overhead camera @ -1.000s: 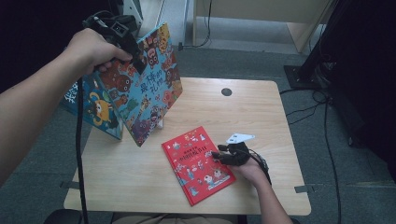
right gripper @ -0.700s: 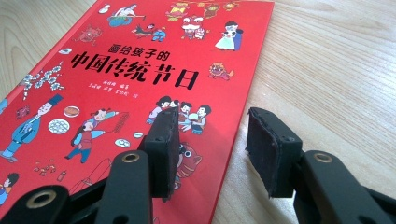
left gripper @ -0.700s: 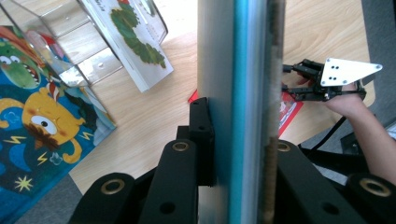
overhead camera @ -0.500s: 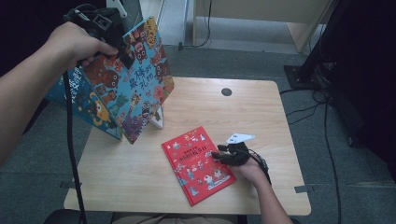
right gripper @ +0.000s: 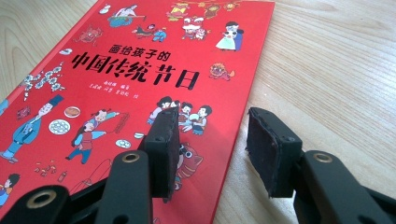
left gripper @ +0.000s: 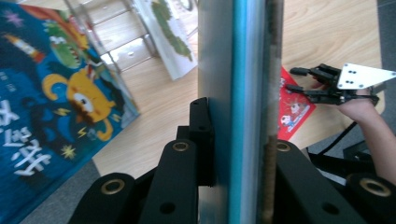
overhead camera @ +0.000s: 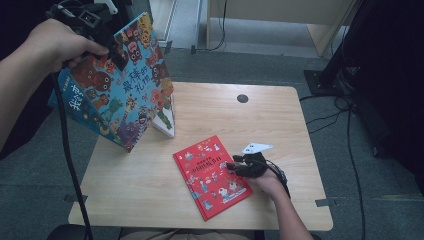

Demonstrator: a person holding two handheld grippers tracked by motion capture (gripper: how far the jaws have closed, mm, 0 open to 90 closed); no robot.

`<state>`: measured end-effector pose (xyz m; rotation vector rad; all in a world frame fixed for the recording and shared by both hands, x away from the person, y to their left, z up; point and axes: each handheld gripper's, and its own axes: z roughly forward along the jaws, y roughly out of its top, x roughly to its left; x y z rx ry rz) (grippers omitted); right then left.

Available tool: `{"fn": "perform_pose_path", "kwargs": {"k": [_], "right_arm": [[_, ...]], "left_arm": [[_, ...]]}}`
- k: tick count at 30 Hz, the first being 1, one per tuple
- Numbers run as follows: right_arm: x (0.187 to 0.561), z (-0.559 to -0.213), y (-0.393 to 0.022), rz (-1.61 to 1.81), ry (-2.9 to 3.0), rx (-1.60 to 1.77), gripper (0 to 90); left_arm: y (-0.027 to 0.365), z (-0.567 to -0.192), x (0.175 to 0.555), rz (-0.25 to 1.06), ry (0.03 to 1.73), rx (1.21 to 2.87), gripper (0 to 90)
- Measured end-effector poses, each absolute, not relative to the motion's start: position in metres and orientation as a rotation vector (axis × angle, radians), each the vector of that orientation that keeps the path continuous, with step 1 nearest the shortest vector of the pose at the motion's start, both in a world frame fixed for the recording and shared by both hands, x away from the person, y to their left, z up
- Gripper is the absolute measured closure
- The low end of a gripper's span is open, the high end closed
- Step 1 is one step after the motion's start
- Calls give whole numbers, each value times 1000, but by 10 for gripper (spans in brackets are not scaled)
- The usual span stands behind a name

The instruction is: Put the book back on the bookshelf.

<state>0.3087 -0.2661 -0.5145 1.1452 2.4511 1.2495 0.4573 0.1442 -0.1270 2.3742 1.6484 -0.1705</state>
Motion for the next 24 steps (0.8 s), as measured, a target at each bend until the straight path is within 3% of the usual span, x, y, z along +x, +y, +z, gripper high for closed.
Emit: {"fn": "perform_pose_path", "kwargs": {"k": [24], "right_arm": [[309,-515,-265,1252,2452,1145,543]], "left_arm": [[232,-121,457,-159,1792,2139,811]]}}
